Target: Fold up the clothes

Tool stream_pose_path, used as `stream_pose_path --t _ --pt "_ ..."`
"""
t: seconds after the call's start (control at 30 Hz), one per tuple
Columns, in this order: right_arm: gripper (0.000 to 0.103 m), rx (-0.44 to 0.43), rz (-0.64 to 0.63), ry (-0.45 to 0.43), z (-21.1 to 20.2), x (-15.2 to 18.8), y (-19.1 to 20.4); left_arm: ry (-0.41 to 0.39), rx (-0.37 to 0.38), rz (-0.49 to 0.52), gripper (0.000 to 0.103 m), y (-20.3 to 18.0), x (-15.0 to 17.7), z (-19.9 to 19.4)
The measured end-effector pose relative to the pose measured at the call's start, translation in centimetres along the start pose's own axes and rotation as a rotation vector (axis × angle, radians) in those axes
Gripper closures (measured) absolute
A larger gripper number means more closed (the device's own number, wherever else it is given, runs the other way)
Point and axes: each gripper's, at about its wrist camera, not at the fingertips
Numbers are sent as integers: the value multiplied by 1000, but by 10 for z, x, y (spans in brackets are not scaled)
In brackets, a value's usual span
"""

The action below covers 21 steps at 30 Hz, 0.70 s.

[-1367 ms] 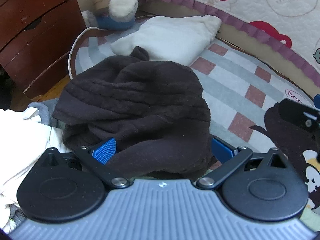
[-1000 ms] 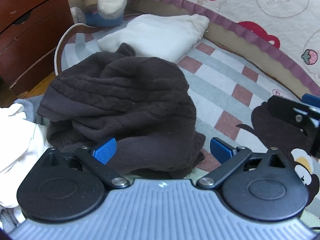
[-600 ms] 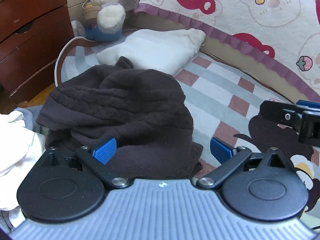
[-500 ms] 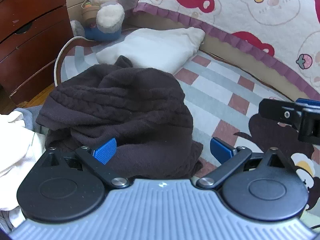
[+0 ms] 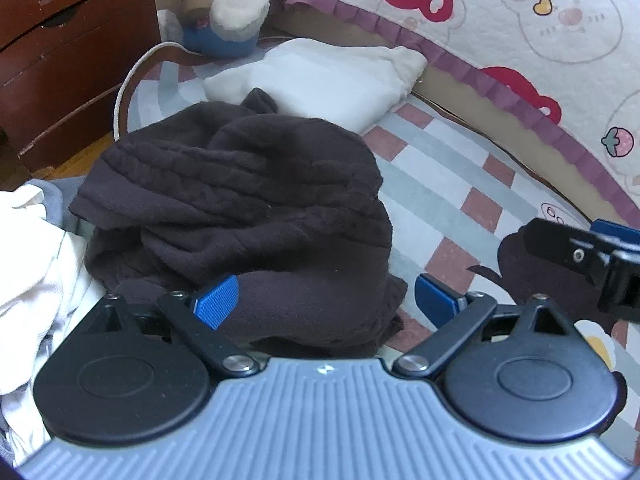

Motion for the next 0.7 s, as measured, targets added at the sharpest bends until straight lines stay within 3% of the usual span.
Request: stream_pose_path --t 0.17,0.37,0.53,0.57,0.6,0.63,0.7 --pt "6 0 -4 0 0 1 1 -7 -2 -26 9 1 -1 -1" --pt "9 57 -17 -75 -4 3 -5 -8 -24 -34 14 6 1 2" --pt "14 -35 51 -77 6 15 -15 -3 -66 -72 14 29 3 7" --pt "20 -54 54 -73 8 19 -14 -4 -85 -96 14 38 4 8" --pt "49 -73 57 -69 11 23 -13 -5 -104 -122 14 48 4 9" --pt "63 -91 58 -72 12 27 -10 -5 -121 -143 14 58 4 10" --pt "61 -130 74 -75 18 31 -8 -3 -153 -184 14 78 4 14"
Point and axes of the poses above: each gripper's, at about its wrist camera, not at the fingertips, and z roughly the way its jaws point, y to its left, x to its underside, and after that the axes turned 14 degrees about -y, right-handed
